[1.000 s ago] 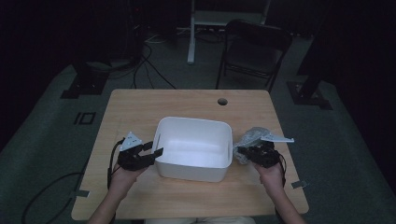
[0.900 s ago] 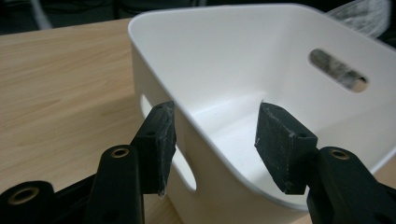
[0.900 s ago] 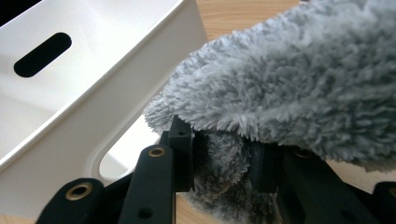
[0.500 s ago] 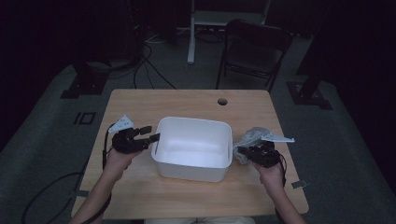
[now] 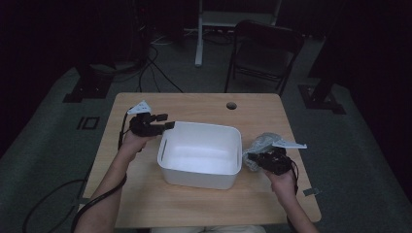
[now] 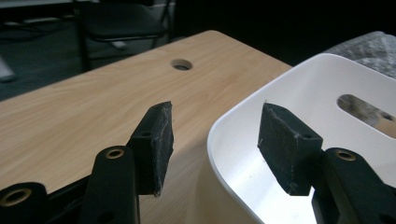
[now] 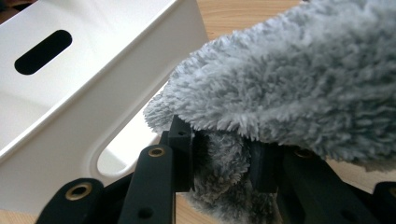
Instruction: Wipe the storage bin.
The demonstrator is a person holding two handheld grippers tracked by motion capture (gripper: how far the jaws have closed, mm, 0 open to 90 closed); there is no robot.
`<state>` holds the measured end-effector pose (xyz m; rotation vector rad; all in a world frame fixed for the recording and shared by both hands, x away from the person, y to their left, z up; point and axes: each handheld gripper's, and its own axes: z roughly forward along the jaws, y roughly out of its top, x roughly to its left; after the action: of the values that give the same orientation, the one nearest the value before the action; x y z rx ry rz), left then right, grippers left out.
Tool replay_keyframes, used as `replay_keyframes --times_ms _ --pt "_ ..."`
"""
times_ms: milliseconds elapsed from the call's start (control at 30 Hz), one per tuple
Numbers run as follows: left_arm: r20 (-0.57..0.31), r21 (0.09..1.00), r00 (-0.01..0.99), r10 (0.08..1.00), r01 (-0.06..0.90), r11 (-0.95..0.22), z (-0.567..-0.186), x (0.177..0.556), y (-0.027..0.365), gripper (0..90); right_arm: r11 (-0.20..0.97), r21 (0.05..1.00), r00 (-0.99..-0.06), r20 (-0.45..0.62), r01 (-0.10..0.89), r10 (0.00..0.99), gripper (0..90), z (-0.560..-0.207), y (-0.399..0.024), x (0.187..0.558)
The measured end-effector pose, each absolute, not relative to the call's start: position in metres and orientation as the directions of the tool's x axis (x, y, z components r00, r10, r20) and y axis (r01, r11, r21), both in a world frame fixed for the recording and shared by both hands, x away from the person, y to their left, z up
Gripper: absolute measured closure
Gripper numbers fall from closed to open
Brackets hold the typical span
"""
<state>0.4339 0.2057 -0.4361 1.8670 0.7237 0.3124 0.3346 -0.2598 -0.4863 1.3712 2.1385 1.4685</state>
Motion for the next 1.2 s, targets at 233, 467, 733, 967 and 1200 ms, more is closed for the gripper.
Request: replay_keyframes --times_ms 233,467,733,967,1200 --pt "-0.154 0.892 0.814 0.56 0.359 -0.276 -0.447 0.447 0.195 47.4 0.074 0.814 -0.544 0.314 0.576 0.778 67.0 -0.488 -0.26 0.335" --pt "-0.168 0.89 0.824 0.541 0.363 -0.276 -0.452 0.454 0.189 62.3 0.081 0.81 -0.545 0.314 0.581 0.777 67.1 -0.49 -0.259 0.336" --pt "-0.123 0.889 0.779 0.615 0.362 -0.281 -0.447 0.447 0.185 74.4 0.078 0.806 -0.538 0.316 0.586 0.781 67.1 -0.492 -0.261 0.337" --pt "-0.111 0.894 0.711 0.694 0.376 -0.242 -0.449 0.423 0.2 78.4 0.076 0.811 -0.539 0.312 0.58 0.783 67.1 -0.49 -0.261 0.336" --pt "-0.134 0.905 0.748 0.65 0.36 -0.228 -0.447 0.423 0.204 76.3 0.065 0.813 -0.535 0.318 0.579 0.783 67.1 -0.488 -0.262 0.336"
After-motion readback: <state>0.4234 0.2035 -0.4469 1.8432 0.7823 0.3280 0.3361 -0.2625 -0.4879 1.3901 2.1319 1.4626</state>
